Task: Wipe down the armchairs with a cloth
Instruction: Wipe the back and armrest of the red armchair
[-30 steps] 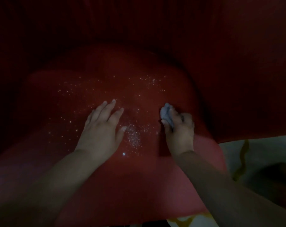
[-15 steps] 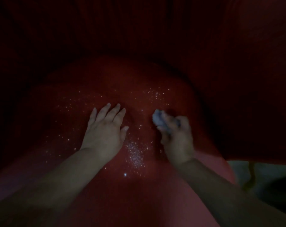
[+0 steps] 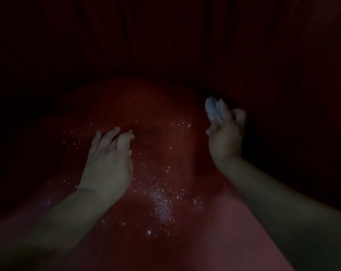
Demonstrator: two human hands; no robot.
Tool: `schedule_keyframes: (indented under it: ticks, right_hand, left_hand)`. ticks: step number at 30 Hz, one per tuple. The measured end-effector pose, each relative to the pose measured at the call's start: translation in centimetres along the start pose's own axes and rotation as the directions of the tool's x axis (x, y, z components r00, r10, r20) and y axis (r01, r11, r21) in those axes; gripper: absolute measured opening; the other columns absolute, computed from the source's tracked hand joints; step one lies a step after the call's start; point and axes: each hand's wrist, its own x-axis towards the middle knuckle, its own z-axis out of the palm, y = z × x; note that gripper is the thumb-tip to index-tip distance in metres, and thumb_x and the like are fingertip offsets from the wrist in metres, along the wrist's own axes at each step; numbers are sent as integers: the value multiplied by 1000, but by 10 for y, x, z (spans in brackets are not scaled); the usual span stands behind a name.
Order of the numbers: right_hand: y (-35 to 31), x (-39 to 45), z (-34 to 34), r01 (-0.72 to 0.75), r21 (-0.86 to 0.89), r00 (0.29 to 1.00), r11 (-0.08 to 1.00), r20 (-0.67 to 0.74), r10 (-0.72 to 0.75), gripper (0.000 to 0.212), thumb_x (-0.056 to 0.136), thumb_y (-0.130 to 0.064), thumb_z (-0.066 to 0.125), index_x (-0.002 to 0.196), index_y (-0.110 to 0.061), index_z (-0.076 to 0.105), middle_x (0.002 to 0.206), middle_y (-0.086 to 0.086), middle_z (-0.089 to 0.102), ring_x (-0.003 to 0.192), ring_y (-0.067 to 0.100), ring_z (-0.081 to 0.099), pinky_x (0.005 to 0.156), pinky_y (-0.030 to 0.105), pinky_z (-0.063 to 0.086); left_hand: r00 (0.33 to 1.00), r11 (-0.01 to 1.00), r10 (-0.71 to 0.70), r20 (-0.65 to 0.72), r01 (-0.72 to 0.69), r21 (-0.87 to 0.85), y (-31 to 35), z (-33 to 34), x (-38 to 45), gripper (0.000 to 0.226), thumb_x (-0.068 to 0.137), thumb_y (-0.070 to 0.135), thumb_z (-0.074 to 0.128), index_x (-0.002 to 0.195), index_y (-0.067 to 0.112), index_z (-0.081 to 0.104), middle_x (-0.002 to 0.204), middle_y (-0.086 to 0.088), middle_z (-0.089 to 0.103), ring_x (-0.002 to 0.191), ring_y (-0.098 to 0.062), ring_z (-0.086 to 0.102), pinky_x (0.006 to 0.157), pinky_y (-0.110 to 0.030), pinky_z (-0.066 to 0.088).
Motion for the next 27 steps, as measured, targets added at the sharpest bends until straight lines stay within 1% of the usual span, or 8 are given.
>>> schedule_keyframes:
  ticks: [2,4,7,10,14,17,21,27]
  right_hand:
    - [-11,10,11,6,-23,1000,1000,-23,-7,16,88,-38,61,98,-25,59,108,1,58,84,6,63,75,27,54]
    - [-11,-17,19,127,-13,987,992,105,-125,29,92,-28,57,120,-23,60,117,1,50,99,12,51,90,30,45]
    - [0,-64,16,466,-41,841,884,332,-427,36,92,-19,59,128,-24,58,115,3,48,101,14,41,87,22,41]
    - [-1,-30,21,391,11,906,920,170,-387,16,90,-22,63,106,-22,62,109,9,55,92,10,53,69,15,41]
    - [-25,30,39,168,-146,982,975,115,-152,38,91,-22,56,129,-28,56,120,9,45,112,28,45,79,21,46]
    - [-31,-15,45,360,-159,919,919,230,-320,35,91,-23,52,125,-27,60,110,10,50,99,31,49,86,38,43]
    - [-26,-66,32,507,71,765,859,423,-486,30,89,-21,62,119,-26,64,104,1,52,93,22,51,78,32,46]
    - [-52,28,71,335,-114,920,935,251,-299,39,92,-22,57,131,-27,56,123,14,44,111,33,44,91,47,47]
  left_hand:
    - [1000,1000,2,6,-2,7,-8,-2,1,35,94,6,44,129,6,48,142,-4,49,142,-23,26,119,-43,6]
    - [1000,1000,2,15,-2,8,-14,-4,0,38,96,8,42,133,9,46,148,-3,42,144,-20,22,118,-37,0]
    - [1000,1000,-9,30,8,22,-21,-5,-2,44,97,15,41,141,14,42,155,-4,30,146,-19,16,117,-35,-5]
    - [998,994,-59,6,58,95,-30,-5,-1,49,96,24,43,144,16,39,156,-5,26,145,-21,17,118,-40,0]
    - [985,975,-166,-35,170,146,-52,-3,5,51,96,32,44,144,16,40,154,-9,31,142,-26,24,118,-45,8]
    - [981,973,-190,-34,192,129,-62,-5,10,52,96,35,41,145,17,39,155,-8,29,143,-25,22,119,-45,8]
    - [987,983,-156,-34,159,97,-67,-11,17,53,97,38,34,147,21,34,157,-2,23,146,-20,14,119,-41,2]
    - [988,978,-154,2,152,146,-94,-23,75,50,100,39,32,149,28,30,157,6,25,146,-19,11,117,-48,0]
